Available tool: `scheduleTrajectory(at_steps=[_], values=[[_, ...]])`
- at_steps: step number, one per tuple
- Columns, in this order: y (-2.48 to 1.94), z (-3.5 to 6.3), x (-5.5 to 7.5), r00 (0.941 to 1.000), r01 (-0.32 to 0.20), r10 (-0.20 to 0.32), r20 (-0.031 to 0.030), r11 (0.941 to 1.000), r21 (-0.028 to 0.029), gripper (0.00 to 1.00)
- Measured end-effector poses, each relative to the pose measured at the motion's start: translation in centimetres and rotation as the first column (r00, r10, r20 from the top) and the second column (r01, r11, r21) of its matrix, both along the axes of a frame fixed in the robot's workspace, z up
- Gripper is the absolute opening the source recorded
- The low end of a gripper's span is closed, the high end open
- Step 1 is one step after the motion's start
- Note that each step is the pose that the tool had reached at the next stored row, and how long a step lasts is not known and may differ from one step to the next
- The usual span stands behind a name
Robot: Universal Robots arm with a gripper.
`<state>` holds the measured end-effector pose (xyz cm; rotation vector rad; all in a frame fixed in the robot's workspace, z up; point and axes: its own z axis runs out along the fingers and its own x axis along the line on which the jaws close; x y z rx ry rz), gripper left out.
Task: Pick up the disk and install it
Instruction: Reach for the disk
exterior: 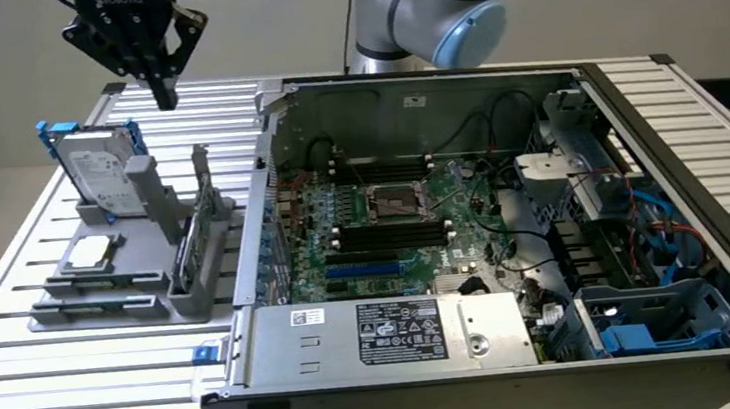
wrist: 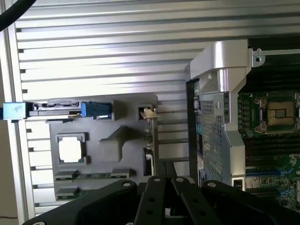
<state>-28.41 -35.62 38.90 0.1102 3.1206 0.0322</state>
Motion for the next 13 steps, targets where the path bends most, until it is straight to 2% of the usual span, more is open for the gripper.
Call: scheduleTrajectory(at_steps=[13], values=[[2.88, -0.42, -5.9, 1.0000, 0.000, 0.000, 0.0001, 1.0000, -0.0060, 0.11]])
